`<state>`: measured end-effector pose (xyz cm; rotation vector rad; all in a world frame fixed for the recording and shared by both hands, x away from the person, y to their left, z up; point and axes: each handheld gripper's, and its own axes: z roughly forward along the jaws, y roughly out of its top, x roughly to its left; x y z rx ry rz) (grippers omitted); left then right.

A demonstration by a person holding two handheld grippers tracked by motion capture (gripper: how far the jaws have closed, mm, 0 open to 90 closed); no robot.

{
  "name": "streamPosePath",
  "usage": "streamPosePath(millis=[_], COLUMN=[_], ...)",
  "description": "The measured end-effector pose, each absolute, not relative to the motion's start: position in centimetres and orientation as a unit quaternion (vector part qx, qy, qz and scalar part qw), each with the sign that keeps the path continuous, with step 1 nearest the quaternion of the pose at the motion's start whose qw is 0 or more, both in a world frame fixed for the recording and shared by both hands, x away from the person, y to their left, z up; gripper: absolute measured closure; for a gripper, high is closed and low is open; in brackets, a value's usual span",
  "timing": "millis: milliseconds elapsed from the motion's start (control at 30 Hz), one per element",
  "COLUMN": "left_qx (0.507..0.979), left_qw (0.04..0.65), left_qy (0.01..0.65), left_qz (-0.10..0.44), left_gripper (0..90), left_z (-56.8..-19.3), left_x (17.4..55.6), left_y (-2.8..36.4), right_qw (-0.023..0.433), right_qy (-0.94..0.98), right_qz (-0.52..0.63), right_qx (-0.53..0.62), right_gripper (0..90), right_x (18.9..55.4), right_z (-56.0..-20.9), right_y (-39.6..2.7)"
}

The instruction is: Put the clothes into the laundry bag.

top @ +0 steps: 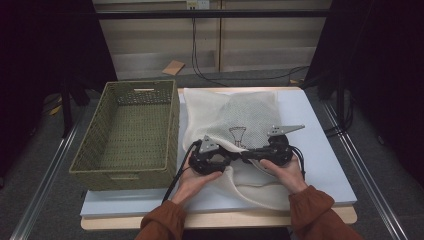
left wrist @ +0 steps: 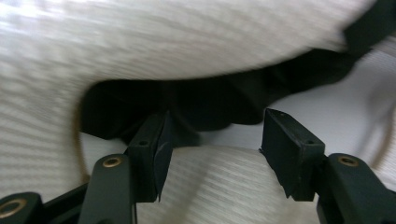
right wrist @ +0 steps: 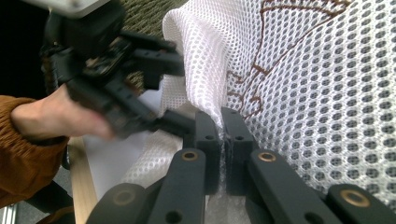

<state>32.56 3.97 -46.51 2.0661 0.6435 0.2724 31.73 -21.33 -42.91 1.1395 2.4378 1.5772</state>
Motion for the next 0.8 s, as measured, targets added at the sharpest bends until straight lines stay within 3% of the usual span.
streamPosePath(millis=[200, 367, 533, 567, 700, 800], left_qx=[0.855, 0.876, 0.877, 0.878, 0.876, 0.879], left_qw=[0.455, 0.426, 0.414, 0.412, 0.413, 0.415], left_qy=[0.231, 0.202, 0.215, 0.215, 0.222, 0.212], left_qz=[0.094, 0.103, 0.113, 0.114, 0.115, 0.104], left_gripper=[36.7, 39.6, 57.0, 57.0, 77.0, 81.5], left_z=[-46.0, -46.4, -48.0, -48.3, -48.2, -47.8], left_x=[30.9, 29.5, 29.3, 29.4, 29.4, 29.2], left_y=[3.9, 4.8, 5.7, 5.8, 5.8, 6.4], right_qw=[0.016, 0.018, 0.017, 0.017, 0.016, 0.014], right_qy=[0.781, 0.783, 0.784, 0.784, 0.785, 0.784], right_qz=[0.506, 0.504, 0.501, 0.501, 0.499, 0.499], right_qx=[0.366, 0.364, 0.366, 0.366, 0.367, 0.368], right_gripper=[87.3, 87.2, 87.2, 87.2, 87.1, 87.1], right_x=[31.7, 31.6, 31.7, 31.7, 31.8, 31.8], right_z=[-42.8, -42.8, -43.1, -43.1, -43.2, -43.2], right_y=[-21.4, -21.4, -21.3, -21.3, -21.3, -21.4])
